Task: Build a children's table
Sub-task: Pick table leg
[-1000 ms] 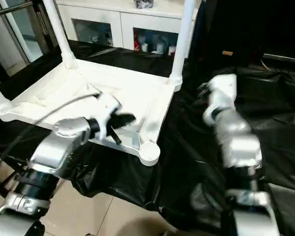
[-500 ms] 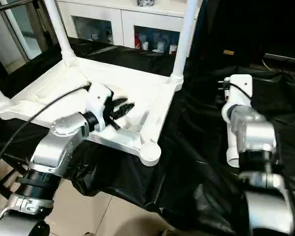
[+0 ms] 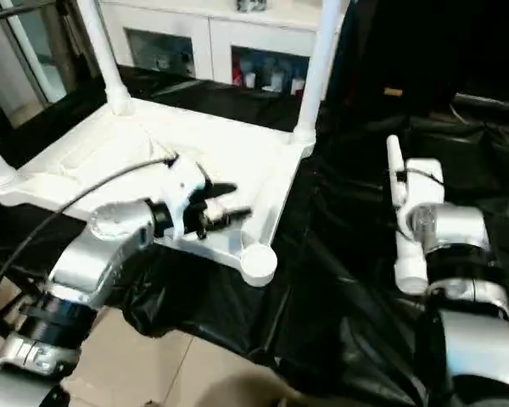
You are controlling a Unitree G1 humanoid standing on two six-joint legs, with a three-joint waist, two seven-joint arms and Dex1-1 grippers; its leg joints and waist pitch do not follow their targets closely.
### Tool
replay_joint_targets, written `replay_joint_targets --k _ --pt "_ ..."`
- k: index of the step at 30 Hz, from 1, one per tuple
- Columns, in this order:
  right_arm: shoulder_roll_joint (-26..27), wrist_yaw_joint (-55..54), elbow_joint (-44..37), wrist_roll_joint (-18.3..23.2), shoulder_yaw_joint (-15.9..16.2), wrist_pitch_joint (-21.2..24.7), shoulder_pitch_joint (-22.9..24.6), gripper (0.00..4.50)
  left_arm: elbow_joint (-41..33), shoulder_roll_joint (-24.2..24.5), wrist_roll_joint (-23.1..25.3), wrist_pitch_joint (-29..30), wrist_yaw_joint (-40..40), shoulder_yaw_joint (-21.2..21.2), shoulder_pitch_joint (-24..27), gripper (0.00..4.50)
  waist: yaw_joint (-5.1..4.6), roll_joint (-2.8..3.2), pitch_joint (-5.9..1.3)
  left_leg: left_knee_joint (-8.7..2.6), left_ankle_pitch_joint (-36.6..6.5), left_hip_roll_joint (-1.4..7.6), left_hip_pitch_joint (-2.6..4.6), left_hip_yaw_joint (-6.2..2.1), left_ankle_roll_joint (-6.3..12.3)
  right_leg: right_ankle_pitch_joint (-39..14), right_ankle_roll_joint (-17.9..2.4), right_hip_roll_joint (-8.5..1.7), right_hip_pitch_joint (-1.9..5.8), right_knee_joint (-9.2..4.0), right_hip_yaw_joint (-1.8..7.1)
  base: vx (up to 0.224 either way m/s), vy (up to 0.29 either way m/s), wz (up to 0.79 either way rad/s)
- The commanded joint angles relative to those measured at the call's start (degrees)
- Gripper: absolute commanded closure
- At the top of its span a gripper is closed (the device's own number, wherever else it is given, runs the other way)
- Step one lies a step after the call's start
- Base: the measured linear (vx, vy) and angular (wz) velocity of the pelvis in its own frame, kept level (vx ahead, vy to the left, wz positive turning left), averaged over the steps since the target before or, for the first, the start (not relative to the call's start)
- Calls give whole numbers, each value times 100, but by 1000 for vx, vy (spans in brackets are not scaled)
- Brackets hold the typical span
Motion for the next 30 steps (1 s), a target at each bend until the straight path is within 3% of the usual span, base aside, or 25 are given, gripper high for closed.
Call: replay_joint_targets --k 1,3,5,8,9,14,24,25,26,27,29,30 --pt "-41 30 210 2 -49 48 -61 169 -240 94 -90 96 -219 -74 21 106 6 -141 -446 -312 -594 42 7 48 352 -1379 -1158 -223 378 -353 233 0 0 0" --pt "-74 48 337 -24 -46 38 -67 169 -392 194 -198 199 -476 -139 63 106 18 -141 -434 -317 -614 50 7 48 342 -1423 -1174 -229 372 -355 231 0 0 0" --pt "-104 68 432 -20 -46 29 -82 197 -483 276 -255 232 -629 -191 80 67 19 -139 -433 -317 -636 53 17 50 323 -1444 -1173 -226 365 -346 232 0 0 0" --pt "-154 97 557 -7 -45 16 -93 224 -576 389 -311 268 -799 -252 82 51 16 -135 -421 -315 -720 50 16 50 282 -1565 -1129 -223 364 -365 228 0 0 0" --pt "-172 100 601 -7 -44 -2 -94 242 -587 414 -314 277 -819 -263 78 23 15 -133 -423 -314 -729 49 22 52 278 -1568 -1123 -219 359 -363 229 0 0 0" --pt "-240 100 834 44 -69 -74 -161 266 -621 483 -356 386 -861 -277 49 2 8 -141 -419 -312 -828 40 12 49 226 -1723 -1074 -216 359 -373 219 0 0 0" --pt "-227 -180 736 623 -824 -331 -129 270 -508 297 -526 600 -520 -25 -158 0 18 -115 -434 -302 -800 30 8 47 241 -1563 -1080 -207 366 -364 211 0 0 0" --pt "-153 -36 516 797 -970 -537 -65 270 -468 180 -595 599 -396 77 -249 0 23 -84 -435 -300 -841 23 4 43 247 -1576 -1087 -210 372 -364 205 0 0 0" --pt "-153 -36 516 797 -970 -537 -65 270 -468 180 -595 599 -396 77 -249 0 20 -114 -435 -298 -855 23 1 45 263 -1595 -1055 -205 373 -380 200 0 0 0" --pt "74 434 -40 1254 -1318 -1131 110 270 -392 -83 -797 702 -118 309 -468 0 27 -58 -430 -298 -872 10 -14 49 285 -1597 -1047 -206 381 -387 200 0 0 0" --pt "215 835 -389 1541 -1480 -1475 227 270 -342 -250 -934 787 50 450 -602 0 19 -115 -439 -284 -917 14 -32 58 346 -1538 -1012 -214 405 -385 208 0 0 0" --pt "356 1219 -708 1810 -1613 -1730 337 270 -302 -378 -1068 902 168 570 -712 0 31 -85 -442 -289 -890 10 -34 52 427 -1570 -1010 -209 410 -389 187 0 0 0"
